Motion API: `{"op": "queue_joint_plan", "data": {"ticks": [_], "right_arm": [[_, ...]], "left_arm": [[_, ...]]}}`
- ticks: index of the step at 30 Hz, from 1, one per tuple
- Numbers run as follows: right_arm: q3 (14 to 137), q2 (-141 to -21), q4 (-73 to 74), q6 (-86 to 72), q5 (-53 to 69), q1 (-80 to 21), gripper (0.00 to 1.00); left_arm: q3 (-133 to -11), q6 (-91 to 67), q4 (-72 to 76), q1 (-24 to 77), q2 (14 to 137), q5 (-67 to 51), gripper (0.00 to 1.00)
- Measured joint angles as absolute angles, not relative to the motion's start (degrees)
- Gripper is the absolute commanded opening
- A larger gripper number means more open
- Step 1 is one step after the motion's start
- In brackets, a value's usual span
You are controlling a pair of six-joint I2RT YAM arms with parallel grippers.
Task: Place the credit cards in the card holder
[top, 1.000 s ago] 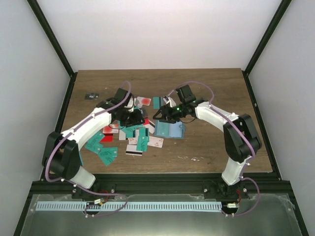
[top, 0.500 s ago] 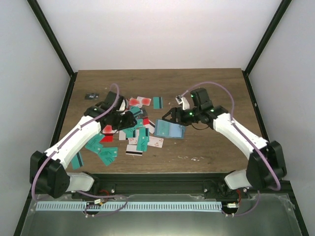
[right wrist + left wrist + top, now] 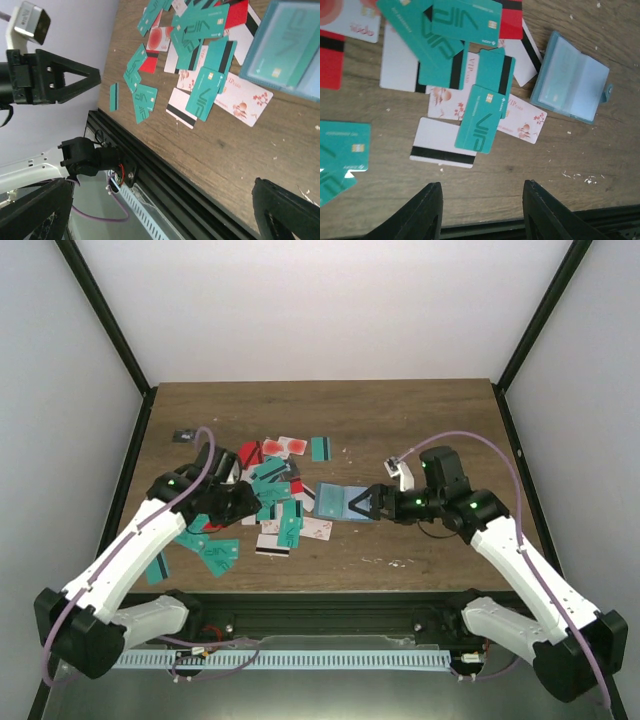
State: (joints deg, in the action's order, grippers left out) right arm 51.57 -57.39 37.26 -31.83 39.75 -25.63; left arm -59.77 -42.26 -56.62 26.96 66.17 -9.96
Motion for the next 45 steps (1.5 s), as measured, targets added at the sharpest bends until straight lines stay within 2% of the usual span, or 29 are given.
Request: {"op": "queue_joint_plan", "data": {"ticks": [7, 11, 20, 29, 34, 38, 45], "right_arm": [[46.46, -52.69, 38.57, -34.41, 37.95, -25.63, 1.00], [41.25, -51.46, 37.52, -37.45, 37.30, -25.63, 1.00], [35.57, -55.27, 31.83, -42.11, 35.86, -25.63, 1.00], [35.46, -56.55, 29.98, -42.44, 34.28, -25.63, 1.00], [35.48, -56.29, 31.09, -42.02, 33.30, -25.63, 1.00], [35.48, -55.31, 32.12, -41.41, 32.80, -25.63, 1.00], [35.66, -55.72, 33.06, -40.03, 32.73, -25.63, 1.00]], "left_arm": [[-50.65, -43.77, -56.77, 27.00, 60.23, -8.16, 0.48], [-45.91, -43.33, -54.89, 27.00, 63.42, -8.12, 0.49], [-45.56, -38.72, -43.07, 27.00, 74.22, -10.02, 0.48], [-58.63, -32.69, -37.58, 27.68, 94.08, -12.69, 0.46], [-67.09, -30.55, -37.85, 29.61, 102.78, -11.07, 0.41], [-68.84, -29.58, -38.85, 31.27, 107.37, -8.99, 0.40], [-68.66, -29.58, -38.94, 34.76, 107.50, -6.07, 0.38]]}}
